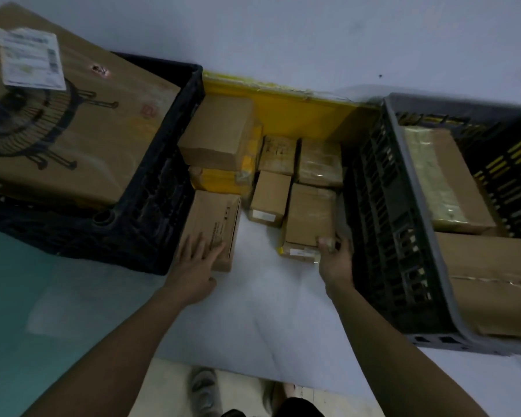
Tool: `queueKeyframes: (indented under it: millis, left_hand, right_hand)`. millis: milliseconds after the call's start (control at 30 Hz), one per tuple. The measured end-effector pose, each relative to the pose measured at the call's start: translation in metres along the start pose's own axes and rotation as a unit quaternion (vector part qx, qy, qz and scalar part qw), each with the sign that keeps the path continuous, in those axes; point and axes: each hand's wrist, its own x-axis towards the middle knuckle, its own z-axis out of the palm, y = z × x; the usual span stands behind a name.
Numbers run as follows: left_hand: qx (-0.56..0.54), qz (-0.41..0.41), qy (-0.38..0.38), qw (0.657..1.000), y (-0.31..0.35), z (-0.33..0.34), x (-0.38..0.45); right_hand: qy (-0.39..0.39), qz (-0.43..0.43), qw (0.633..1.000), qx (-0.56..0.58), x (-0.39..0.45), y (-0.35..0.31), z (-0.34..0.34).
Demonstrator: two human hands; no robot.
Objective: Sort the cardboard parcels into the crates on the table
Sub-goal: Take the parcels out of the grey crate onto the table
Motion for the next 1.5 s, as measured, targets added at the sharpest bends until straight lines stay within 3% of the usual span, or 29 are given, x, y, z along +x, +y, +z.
queueKeyframes:
  millis: [233,400,467,633,800,967,1267,1500]
  left_hand:
    - [0.026,-0.024,0.011,0.999,0.010,-0.005,0.000]
    - [-0.002,-0.030,-0.049,0.998,0.015,-0.026,-0.004]
    - [-0.005,-0.014,-0.066,0.998,0.017,-0.048,-0.004]
    - [-0.075,0.045,0.046,0.995,0.046,-0.122,-0.004]
    - [-0.070,0.109,0.131,0.983,0.087,-0.195,-0.014]
    - [-0.039,0.183,0.172,0.967,0.130,-0.221,-0.035]
    - [-0.075,0.269,0.152,0.948,0.199,-0.178,-0.069]
    - [-0.084,0.300,0.178,0.934,0.261,-0.166,-0.067]
  right_hand:
    - [-0.010,-0.041,0.994,-0.101,0.016,-0.001,-0.001]
    - [-0.004,-0.073,0.949,-0.306,0.015,-0.026,-0.005]
    - [-0.003,-0.126,0.944,-0.304,0.008,-0.043,-0.009]
    - [-0.075,-0.233,0.924,-0.294,-0.006,-0.110,-0.020]
    - [-0.106,-0.291,0.895,-0.321,-0.037,-0.178,-0.047]
    - [-0.078,-0.290,0.902,-0.309,-0.077,-0.200,-0.105]
    - [0.013,-0.214,0.946,-0.245,-0.100,-0.141,-0.204]
    - [0.073,-0.181,0.950,-0.245,-0.067,-0.107,-0.267]
